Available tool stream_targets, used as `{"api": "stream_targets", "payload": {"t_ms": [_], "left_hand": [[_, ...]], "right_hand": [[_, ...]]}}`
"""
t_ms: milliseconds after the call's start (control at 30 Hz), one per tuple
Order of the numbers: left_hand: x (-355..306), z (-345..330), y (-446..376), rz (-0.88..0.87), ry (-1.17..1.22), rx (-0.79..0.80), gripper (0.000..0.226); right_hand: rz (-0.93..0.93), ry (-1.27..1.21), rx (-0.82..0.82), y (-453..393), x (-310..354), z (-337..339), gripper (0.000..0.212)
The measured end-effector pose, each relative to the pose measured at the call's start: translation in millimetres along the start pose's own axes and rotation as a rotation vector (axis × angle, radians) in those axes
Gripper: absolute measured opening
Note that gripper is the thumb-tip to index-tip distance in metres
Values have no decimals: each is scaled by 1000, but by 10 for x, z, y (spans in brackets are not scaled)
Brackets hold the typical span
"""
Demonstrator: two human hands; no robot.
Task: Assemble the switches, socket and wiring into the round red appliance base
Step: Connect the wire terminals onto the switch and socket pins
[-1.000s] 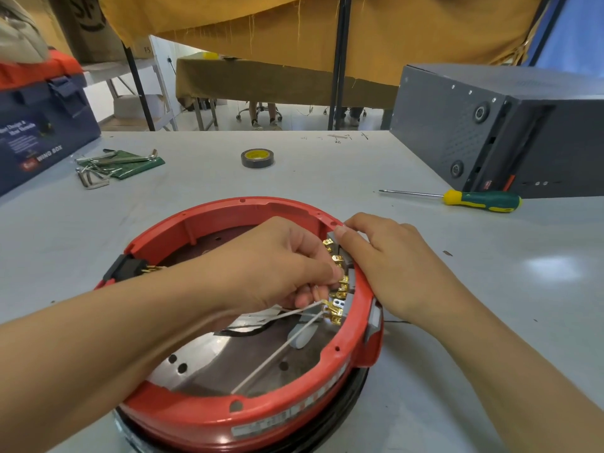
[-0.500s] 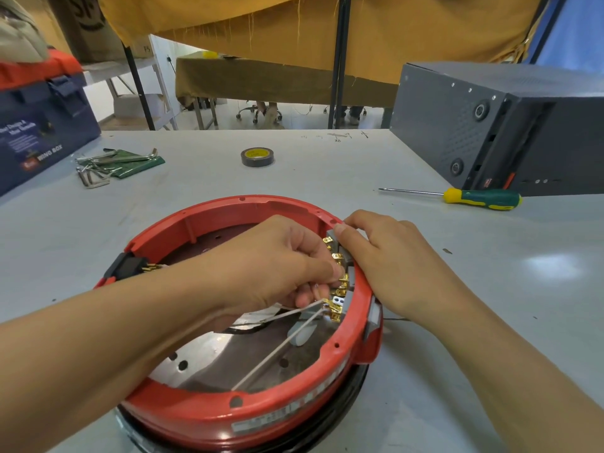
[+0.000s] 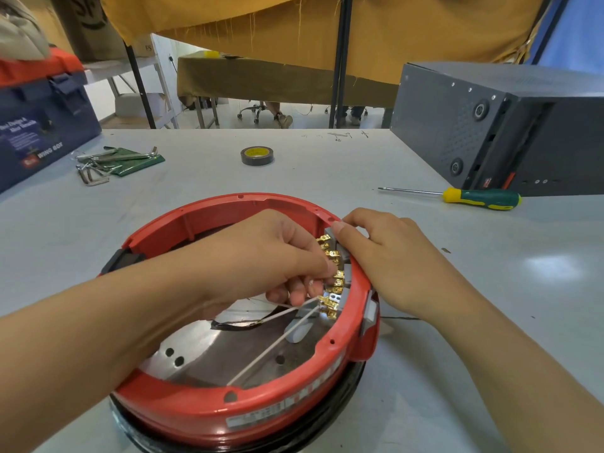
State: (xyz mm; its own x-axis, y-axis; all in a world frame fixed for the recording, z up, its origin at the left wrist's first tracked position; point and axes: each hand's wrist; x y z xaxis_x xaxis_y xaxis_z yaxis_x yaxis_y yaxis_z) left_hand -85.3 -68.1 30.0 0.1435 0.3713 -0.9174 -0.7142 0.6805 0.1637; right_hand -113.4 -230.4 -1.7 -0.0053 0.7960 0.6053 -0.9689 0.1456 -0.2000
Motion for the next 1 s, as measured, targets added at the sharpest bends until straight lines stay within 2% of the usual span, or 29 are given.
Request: {"api": "stream_targets", "payload": {"t_ms": [500,1000], "left_hand": [[2,11,-3,14,-22,-4,25],[13,46,7,34,-45,17,30]], "right_hand": [[18,0,-11,-15,-28,-6,35],[9,0,6,-9,-6,4,37]]}}
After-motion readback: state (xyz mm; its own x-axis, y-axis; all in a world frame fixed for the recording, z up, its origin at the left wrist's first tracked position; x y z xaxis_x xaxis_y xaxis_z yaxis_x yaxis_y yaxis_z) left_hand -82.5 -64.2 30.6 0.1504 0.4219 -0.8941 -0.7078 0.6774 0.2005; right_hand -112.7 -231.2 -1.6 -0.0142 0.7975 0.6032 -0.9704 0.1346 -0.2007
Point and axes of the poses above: each hand's wrist, its own y-axis away from the middle knuckle, its own z-axis out of the back of the hand, x = y × z, and after that the axes turned 4 degrees about -z, right-handed
